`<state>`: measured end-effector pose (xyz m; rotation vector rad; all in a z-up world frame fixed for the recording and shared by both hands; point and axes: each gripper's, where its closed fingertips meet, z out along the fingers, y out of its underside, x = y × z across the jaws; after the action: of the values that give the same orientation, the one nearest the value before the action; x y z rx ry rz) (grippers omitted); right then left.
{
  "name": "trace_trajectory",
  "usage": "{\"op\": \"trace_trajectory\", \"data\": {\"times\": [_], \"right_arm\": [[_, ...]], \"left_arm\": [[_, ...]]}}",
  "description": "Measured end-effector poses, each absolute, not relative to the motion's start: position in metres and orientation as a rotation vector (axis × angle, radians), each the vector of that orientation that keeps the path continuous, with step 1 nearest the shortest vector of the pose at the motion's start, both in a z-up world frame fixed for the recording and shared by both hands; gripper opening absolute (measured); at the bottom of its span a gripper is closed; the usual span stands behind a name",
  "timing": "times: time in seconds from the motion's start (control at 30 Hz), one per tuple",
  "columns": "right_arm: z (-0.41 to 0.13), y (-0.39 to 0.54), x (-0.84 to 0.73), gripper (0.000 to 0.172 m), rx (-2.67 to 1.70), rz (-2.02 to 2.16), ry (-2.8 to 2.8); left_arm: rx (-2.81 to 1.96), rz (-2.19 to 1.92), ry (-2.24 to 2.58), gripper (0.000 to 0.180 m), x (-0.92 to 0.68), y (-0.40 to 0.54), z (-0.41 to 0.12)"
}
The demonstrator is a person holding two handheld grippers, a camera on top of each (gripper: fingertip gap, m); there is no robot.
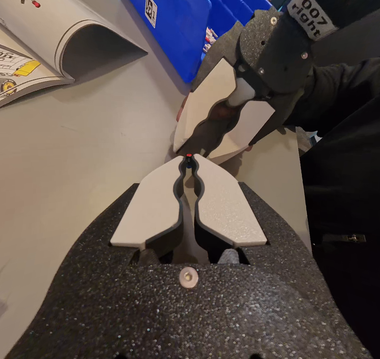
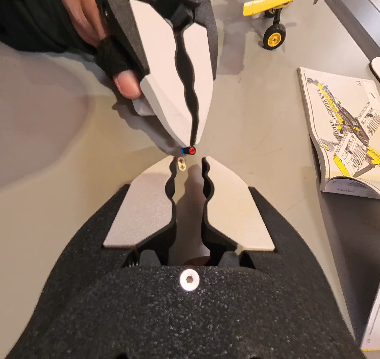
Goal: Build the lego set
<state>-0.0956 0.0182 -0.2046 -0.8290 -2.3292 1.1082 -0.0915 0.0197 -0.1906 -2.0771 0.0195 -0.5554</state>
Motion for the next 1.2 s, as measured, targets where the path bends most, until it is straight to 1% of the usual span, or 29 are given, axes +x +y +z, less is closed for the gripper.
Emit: {"op": "trace_trajectory", "data": {"times": [0.17,0.47,0.67,1.0,1.2], "right_arm": [[-0.204,0.012,-0.093,0.012,-0.781,1.116,-2.341],[-0.203,0.013,-0.089,0.011,-0.787,1.147,-2.367],[-0.206,0.021,-0.088,0.011,-0.818,1.097,-2.378],[-0.217,0.026,-0.083,0.011,-0.839,1.012,-2.433],[-0.218,0.027,-0.082,0.011,-0.853,1.012,-2.443]], "left_arm": [[-2.101,-0.542,0.070,0.004,-0.086,0.019,-0.194],[-2.093,-0.559,0.112,0.005,-0.082,0.018,-0.192],[-2.084,-0.514,0.130,0.004,-0.089,0.018,-0.191],[-2.286,-0.275,0.288,0.012,-0.095,0.015,-0.220],[-2.347,-0.205,0.412,0.013,-0.091,0.018,-0.225]]}}
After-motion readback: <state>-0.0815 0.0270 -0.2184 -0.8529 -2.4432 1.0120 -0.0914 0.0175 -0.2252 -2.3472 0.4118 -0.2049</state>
